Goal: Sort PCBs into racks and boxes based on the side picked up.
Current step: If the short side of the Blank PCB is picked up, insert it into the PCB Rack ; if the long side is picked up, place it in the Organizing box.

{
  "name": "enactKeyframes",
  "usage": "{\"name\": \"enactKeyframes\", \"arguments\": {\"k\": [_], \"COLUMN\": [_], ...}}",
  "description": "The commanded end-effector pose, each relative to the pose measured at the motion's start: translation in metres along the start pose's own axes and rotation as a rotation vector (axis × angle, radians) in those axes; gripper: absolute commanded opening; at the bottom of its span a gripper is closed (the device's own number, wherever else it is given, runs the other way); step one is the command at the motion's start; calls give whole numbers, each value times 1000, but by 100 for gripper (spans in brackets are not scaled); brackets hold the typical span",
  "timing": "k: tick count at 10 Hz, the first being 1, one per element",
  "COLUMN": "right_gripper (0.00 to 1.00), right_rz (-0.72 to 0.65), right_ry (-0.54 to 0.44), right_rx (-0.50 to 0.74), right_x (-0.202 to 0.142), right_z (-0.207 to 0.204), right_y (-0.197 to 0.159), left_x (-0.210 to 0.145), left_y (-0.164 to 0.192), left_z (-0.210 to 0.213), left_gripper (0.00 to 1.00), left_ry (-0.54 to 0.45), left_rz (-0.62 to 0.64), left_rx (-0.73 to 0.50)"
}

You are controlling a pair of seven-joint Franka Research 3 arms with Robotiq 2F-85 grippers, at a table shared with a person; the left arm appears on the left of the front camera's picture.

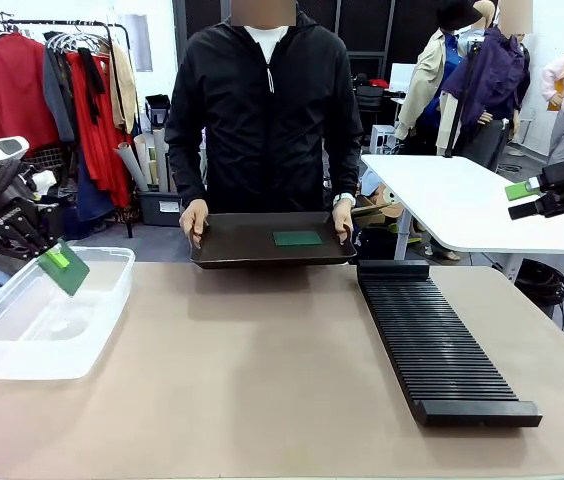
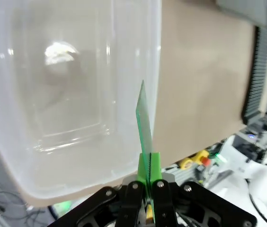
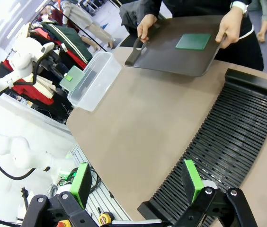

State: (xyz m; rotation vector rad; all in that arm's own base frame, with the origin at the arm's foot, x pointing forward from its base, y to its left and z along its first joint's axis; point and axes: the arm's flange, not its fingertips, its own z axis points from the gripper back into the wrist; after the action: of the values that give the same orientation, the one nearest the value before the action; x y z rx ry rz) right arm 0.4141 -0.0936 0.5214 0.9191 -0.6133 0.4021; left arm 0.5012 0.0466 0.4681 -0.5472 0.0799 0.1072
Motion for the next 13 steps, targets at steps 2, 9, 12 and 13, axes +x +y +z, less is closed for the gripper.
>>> {"name": "enactKeyframes", "arguments": {"k": [2,9,12,13], "right_gripper": [100,100,100,100], "right_rz": [6,6,6,6], "right_ry": [-9,-9,-9,-9], "right_rx": [8,8,8,8], "right_x": [0,0,0,0], "right_z": [0,0,0,0], "right_y": [2,2,2,2], "left_x": [10,34,50,55], "left_y": [-10,8,25,29], "left_z": [13,-17,-36,-43], "left_gripper": [0,0,0,0], "left_ry": [17,-35,-72,-83], "left_rz": [-13,-89,-133,-139], "left_rx": [113,142,106,90]}}
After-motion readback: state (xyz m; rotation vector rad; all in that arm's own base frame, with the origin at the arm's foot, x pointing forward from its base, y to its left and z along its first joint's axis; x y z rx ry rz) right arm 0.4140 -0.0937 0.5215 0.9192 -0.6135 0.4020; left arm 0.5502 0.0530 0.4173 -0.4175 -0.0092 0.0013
